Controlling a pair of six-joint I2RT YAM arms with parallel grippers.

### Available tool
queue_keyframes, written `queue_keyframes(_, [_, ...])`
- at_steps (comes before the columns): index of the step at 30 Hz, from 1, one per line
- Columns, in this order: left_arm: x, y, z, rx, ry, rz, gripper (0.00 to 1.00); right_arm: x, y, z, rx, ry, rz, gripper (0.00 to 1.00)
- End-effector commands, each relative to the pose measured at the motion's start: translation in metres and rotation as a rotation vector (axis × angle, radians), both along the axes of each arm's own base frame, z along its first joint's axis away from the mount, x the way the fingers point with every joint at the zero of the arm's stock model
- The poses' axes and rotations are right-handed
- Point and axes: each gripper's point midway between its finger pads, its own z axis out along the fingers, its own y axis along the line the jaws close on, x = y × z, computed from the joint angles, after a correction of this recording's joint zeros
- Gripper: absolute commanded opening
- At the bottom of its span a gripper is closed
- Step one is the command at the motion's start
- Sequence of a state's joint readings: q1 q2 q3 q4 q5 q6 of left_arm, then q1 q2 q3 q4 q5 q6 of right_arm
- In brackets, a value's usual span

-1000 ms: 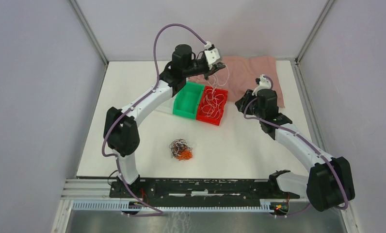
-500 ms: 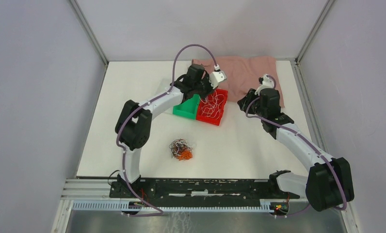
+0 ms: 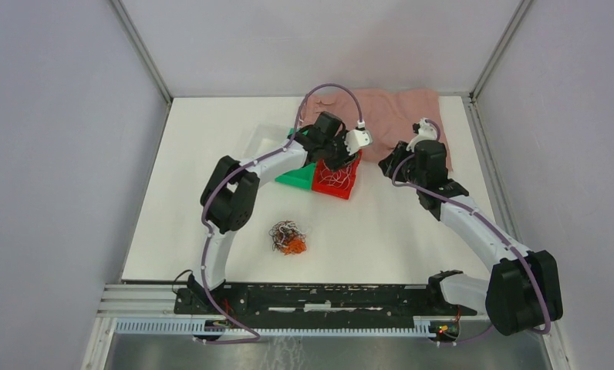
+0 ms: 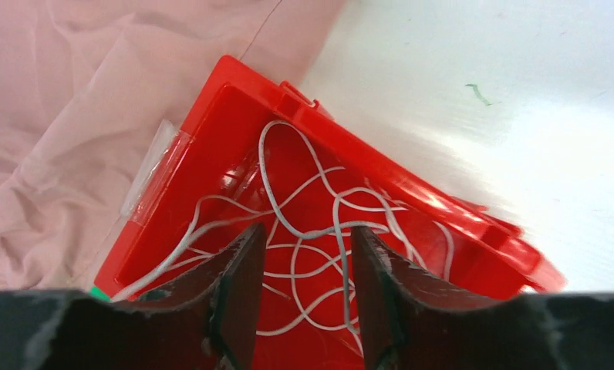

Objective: Untangle the cables
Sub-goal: Place the cable in the bin.

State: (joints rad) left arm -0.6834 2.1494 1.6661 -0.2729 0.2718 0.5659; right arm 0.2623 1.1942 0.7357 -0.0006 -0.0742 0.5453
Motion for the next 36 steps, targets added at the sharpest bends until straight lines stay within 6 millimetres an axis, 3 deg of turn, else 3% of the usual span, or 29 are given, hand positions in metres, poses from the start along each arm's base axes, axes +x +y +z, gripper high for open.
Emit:
queue_keyframes(1, [-0.004,-0.008,0.047,-0.034,-0.028,-0.070,0.57,0.005,0.004,0.025,0.037,-0.058,0.016,0.30])
queue_keyframes(7, [-0.020,0.007,0.089,-0.022,-0.018,-0.099,0.64,0.007,0.010,0.022,0.063,-0.042,0.031,0.30])
queue_keyframes(15, [-0.031,0.037,0.135,0.014,0.018,-0.110,0.86,0.021,0.025,0.016,0.099,-0.006,0.079,0.35])
queue_keyframes(19, [-0.023,0.063,0.152,-0.001,0.061,-0.054,0.93,0.033,0.037,0.020,0.135,-0.006,0.104,0.36])
queue_keyframes(24, [0.006,0.125,0.152,-0.039,0.117,0.127,0.89,0.044,0.070,0.022,0.136,-0.005,0.177,0.37])
queue_keyframes(29, [0.031,0.207,0.135,-0.050,0.102,0.308,0.83,0.050,0.132,0.023,0.126,0.012,0.337,0.34])
queue_keyframes(32, [0.038,0.255,0.119,-0.030,0.084,0.406,0.82,0.047,0.171,0.013,0.141,0.050,0.447,0.31])
queue_keyframes(36, [0.042,0.293,0.102,-0.026,0.059,0.486,0.82,0.050,0.188,-0.008,0.166,0.128,0.488,0.21])
